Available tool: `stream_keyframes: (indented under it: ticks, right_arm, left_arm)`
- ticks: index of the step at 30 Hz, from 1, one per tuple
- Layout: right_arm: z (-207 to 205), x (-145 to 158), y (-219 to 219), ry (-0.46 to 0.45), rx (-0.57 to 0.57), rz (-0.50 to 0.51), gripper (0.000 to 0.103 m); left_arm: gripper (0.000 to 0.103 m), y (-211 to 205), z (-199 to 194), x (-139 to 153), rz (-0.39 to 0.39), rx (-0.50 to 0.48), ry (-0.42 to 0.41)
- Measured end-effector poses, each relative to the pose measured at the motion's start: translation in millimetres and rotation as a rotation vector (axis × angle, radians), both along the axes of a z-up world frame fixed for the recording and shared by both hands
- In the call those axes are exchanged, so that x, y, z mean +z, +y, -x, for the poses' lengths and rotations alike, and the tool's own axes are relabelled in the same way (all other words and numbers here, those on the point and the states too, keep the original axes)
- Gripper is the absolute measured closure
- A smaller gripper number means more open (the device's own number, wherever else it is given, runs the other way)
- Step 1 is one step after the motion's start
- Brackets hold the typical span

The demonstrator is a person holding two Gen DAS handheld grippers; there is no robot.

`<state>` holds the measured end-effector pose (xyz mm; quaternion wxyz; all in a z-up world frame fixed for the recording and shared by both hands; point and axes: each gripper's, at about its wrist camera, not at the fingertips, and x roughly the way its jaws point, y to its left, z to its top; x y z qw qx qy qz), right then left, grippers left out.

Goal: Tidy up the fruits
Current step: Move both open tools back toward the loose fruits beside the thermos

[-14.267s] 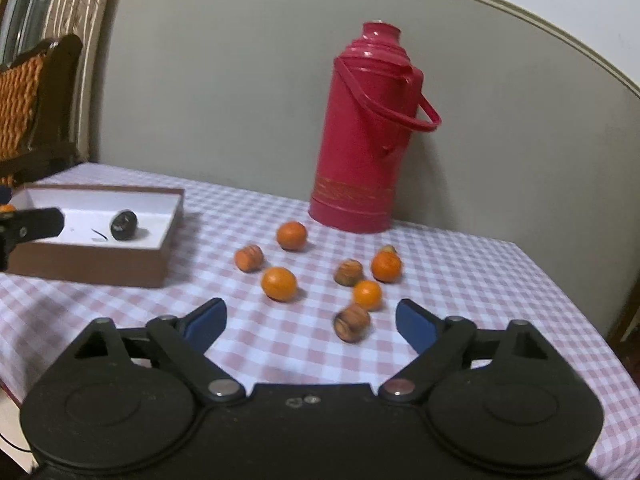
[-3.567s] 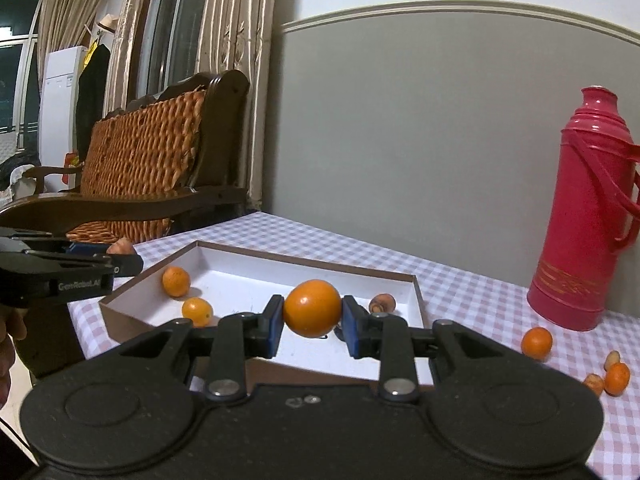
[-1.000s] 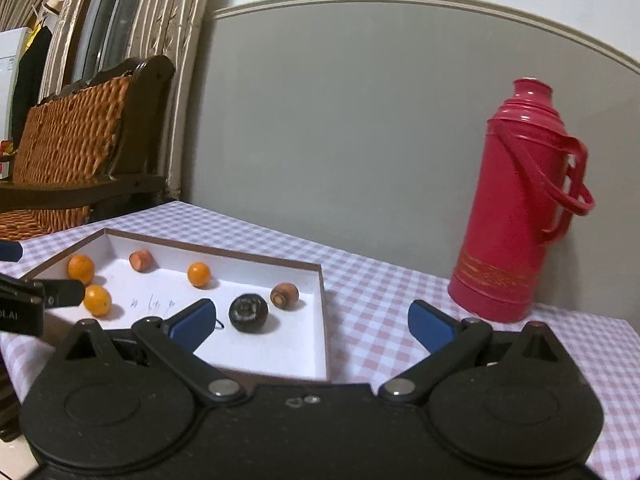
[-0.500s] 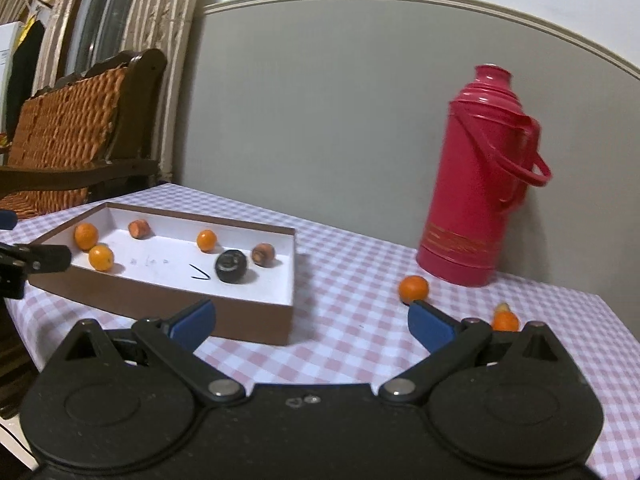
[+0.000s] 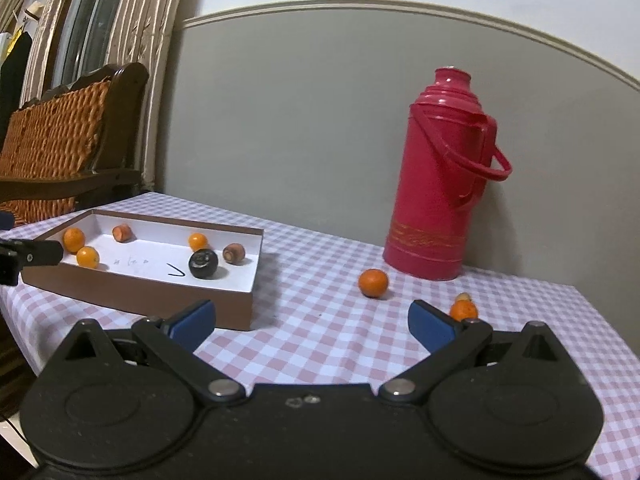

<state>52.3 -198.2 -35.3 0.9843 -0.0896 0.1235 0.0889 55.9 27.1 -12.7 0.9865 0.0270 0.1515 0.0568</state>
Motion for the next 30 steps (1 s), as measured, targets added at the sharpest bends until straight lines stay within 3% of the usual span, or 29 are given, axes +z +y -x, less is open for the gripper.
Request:
stream_keyframes:
  ticks: [7,30]
  right_arm:
    - [5.8,-1.3,-3.0,-0.013,-0.002,0.038,0.006]
    - [21.6,-1.6,-45.1,-0.021,-0.106,-0.014,0.006]
  left_arm:
    - [0.000,-13.5,0.4,-2.2,-0.019,-0.043,-0.009]
    - [0.000,-67.8,-10.2,-6.6,-0.032,-0.161,-0.012]
